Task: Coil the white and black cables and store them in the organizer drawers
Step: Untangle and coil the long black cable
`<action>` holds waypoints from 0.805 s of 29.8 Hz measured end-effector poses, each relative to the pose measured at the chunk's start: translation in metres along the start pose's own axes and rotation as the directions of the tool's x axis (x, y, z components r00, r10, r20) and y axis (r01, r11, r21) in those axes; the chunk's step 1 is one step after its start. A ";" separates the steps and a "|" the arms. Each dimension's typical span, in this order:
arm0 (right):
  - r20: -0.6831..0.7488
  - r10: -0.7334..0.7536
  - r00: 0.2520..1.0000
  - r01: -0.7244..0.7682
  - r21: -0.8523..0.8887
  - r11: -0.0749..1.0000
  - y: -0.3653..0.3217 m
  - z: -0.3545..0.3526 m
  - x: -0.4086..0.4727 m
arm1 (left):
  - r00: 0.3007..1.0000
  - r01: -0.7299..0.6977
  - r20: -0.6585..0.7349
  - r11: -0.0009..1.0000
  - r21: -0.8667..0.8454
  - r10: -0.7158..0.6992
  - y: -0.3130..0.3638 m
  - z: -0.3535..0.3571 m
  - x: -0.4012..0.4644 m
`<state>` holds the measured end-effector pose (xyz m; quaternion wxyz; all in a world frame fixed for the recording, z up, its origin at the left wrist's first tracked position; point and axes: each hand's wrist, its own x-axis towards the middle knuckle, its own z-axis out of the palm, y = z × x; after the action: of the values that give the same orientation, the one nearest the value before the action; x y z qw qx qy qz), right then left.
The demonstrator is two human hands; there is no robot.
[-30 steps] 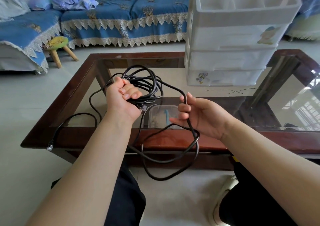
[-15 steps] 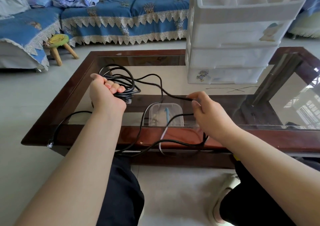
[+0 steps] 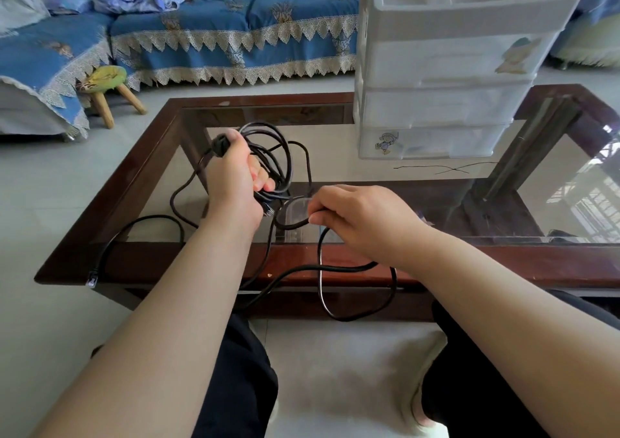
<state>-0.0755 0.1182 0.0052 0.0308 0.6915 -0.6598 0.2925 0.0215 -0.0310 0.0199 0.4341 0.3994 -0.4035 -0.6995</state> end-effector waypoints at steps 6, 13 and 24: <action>-0.066 0.041 0.997 -0.035 0.093 0.995 0.001 -0.006 0.012 | 0.979 0.002 0.193 0.939 0.343 -0.073 -0.009 0.008 -0.020; -0.028 0.171 0.985 -0.164 0.165 0.973 0.008 -0.009 0.024 | 0.855 0.103 0.412 0.882 0.460 -0.315 -0.011 0.008 -0.035; -0.008 0.363 0.932 -0.360 0.117 0.926 0.017 -0.008 0.038 | 0.700 0.222 0.550 0.870 0.439 -0.456 -0.006 -0.003 -0.028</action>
<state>-0.0956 0.0850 0.0231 -0.0531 0.5543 -0.7576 0.3405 0.0309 -0.0037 0.0192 0.0565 0.2747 -0.5587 -0.7805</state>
